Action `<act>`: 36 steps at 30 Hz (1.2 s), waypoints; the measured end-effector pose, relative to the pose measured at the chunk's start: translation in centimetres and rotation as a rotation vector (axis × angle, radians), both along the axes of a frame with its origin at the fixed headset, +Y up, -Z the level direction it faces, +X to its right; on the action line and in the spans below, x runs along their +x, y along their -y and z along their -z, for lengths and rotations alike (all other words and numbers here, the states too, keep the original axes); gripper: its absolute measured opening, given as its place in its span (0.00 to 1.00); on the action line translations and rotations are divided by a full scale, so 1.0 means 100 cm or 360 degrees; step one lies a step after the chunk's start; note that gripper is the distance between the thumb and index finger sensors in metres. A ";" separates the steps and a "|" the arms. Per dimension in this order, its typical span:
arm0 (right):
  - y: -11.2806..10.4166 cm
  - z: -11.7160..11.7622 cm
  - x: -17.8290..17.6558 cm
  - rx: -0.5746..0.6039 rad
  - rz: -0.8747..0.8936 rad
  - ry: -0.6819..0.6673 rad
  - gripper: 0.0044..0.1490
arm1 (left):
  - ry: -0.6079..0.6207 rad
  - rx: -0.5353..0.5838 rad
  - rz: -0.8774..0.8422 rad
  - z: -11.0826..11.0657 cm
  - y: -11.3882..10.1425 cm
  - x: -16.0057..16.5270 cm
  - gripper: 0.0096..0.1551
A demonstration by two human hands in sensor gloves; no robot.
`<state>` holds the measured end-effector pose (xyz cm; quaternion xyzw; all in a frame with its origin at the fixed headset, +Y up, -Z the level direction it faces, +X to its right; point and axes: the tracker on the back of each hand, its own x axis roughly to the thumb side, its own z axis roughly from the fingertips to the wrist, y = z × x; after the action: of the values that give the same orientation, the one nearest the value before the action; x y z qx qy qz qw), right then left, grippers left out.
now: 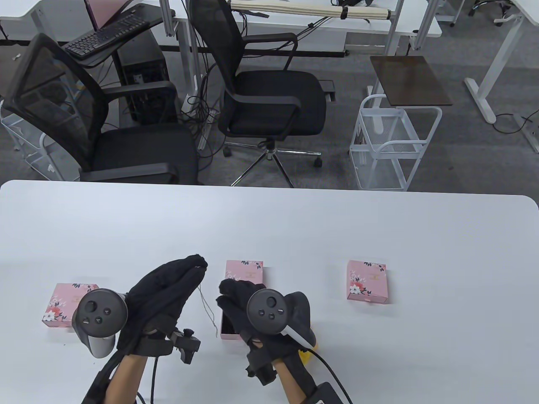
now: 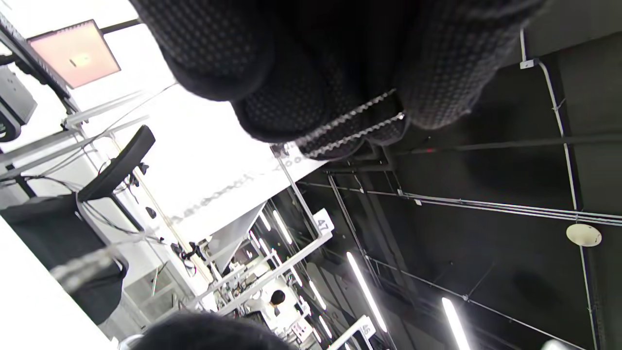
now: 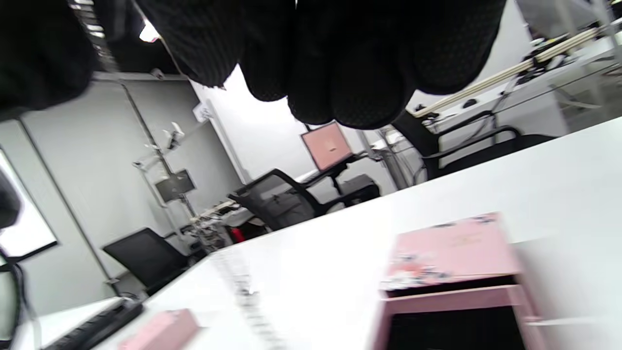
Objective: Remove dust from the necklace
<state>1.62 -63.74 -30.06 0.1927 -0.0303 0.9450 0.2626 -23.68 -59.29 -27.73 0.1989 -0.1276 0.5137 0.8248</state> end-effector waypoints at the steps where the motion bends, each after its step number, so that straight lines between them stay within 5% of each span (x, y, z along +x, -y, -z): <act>1: 0.002 0.001 0.009 -0.0011 -0.0064 0.0032 0.29 | 0.0003 -0.0004 -0.0014 0.001 0.001 0.000 0.18; 9: 0.050 -0.002 0.073 -0.0239 -0.0704 0.0233 0.35 | 0.0053 -0.0047 -0.0055 0.002 0.002 0.004 0.18; 17: 0.114 -0.001 0.067 -0.0602 -0.1088 0.0161 0.46 | 0.0079 -0.0057 -0.0060 0.001 0.003 0.008 0.19; 19: 0.121 0.000 0.061 -0.0519 -0.1153 0.0201 0.43 | 0.0087 -0.0061 -0.0060 0.001 0.004 0.008 0.19; 25: 0.110 0.003 0.057 -0.0339 -0.0967 0.0247 0.30 | 0.0102 -0.0072 -0.0066 0.001 0.004 0.009 0.19; 36: 0.011 -0.006 0.035 0.0128 0.0496 0.0137 0.32 | 0.0140 -0.0150 -0.0073 0.007 0.008 0.010 0.19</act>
<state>5.12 -64.82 -29.50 0.1552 -0.1090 0.8982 0.3965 -22.73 -60.09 -28.38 0.1400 -0.1350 0.5461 0.8148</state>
